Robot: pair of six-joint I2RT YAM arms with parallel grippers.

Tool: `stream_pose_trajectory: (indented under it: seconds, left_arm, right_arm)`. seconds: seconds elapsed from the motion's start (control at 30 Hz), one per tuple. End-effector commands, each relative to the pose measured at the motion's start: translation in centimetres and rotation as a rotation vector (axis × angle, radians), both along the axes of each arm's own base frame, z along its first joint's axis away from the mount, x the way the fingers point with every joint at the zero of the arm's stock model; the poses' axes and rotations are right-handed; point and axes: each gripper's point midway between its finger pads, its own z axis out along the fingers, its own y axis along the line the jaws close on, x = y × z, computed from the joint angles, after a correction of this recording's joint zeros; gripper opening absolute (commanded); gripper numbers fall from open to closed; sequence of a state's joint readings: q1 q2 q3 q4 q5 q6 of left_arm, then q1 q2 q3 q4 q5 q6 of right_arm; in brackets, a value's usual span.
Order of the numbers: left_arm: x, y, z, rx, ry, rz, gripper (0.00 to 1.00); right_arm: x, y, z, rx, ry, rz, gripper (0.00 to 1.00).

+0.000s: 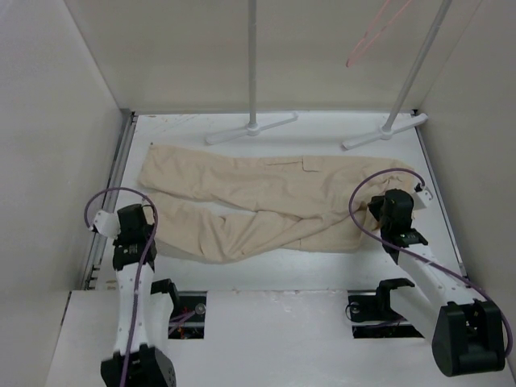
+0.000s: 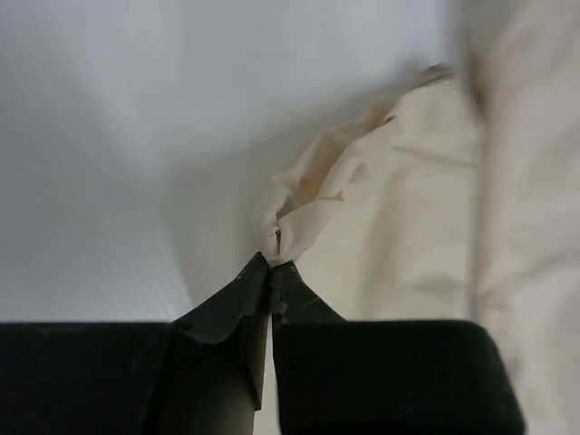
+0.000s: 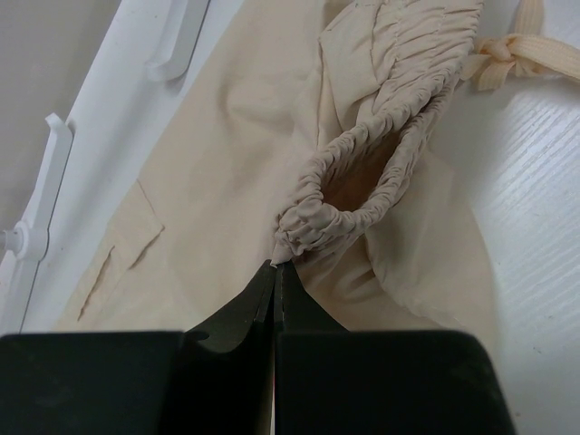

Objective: Place the trousers on the hanger
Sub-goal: Fold the trousers

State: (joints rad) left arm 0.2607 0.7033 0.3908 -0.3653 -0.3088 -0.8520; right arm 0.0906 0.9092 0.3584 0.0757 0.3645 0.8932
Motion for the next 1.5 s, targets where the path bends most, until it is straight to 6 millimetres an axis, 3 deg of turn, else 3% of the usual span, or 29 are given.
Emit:
stream_pose_trajectory:
  seconds: [0.0, 0.07, 0.13, 0.33, 0.47, 0.53, 0.63, 0.73, 0.8, 0.87, 0.93, 1.0, 1.13, 1.23, 1.33, 1.47]
  left_arm:
    - [-2.9, 1.5, 8.3, 0.184, -0.038, 0.021, 0.0]
    - [-5.0, 1.9, 11.0, 0.25, -0.039, 0.041, 0.0]
    - [-5.9, 1.6, 12.2, 0.271, -0.033, 0.022, 0.0]
    - [-4.9, 1.2, 14.6, 0.254, -0.046, 0.006, 0.0]
    - [-0.1, 2.4, 16.0, 0.271, -0.071, 0.03, 0.0]
    - [3.5, 3.8, 15.5, 0.274, -0.06, 0.063, 0.0]
    - [9.6, 5.1, 13.1, 0.245, 0.026, 0.047, 0.0]
    - [13.5, 6.8, 12.0, 0.234, 0.057, 0.063, 0.02]
    - [15.2, 7.8, 12.2, 0.247, 0.021, 0.069, 0.16]
    - [16.1, 8.0, 13.1, 0.251, -0.028, 0.036, 0.54]
    - [15.3, 7.2, 13.6, 0.274, -0.042, 0.002, 0.77]
    - [12.9, 6.1, 12.9, 0.288, -0.057, 0.005, 0.85]
    - [6.3, 4.7, 7.5, 0.288, -0.027, 0.062, 0.82]
    - [3.0, 3.4, 3.1, 0.212, -0.022, 0.082, 0.56]
    - [1.8, 2.4, 0.3, 0.121, -0.021, 0.076, 0.54]
    - [1.2, 2.8, -2.0, 0.062, -0.023, 0.105, 0.64]
  right_arm:
    - [1.1, -0.3, 2.3, -0.004, -0.076, -0.008, 0.02]
    - [1.1, -0.3, 2.3, -0.007, -0.073, -0.01, 0.02]
    - [1.1, -0.3, 2.3, -0.011, -0.07, -0.008, 0.02]
    - [0.6, -0.6, 3.4, -0.018, -0.1, -0.015, 0.02]
    - [0.8, -1.0, 3.9, -0.026, -0.106, -0.028, 0.02]
    - [1.2, -0.8, 3.8, -0.026, -0.094, -0.023, 0.02]
    - [1.9, -0.8, 3.4, -0.029, -0.08, -0.026, 0.02]
    - [2.5, -0.7, 2.9, -0.022, -0.066, -0.025, 0.02]
    - [2.9, -0.5, 2.9, -0.019, -0.07, -0.019, 0.02]
    - [3.2, -0.5, 3.0, -0.02, -0.067, -0.018, 0.02]
    - [3.3, -0.6, 2.8, -0.026, -0.06, -0.023, 0.02]
    - [3.5, -0.3, 2.6, -0.027, -0.054, -0.015, 0.02]
    - [3.5, 0.1, 2.4, -0.03, -0.051, 0.001, 0.02]
    - [3.5, 0.3, 2.5, -0.034, -0.054, 0.007, 0.02]
    - [3.4, 0.3, 2.5, -0.043, -0.053, 0.013, 0.02]
    - [3.4, 0.4, 2.4, -0.045, -0.049, 0.02, 0.02]
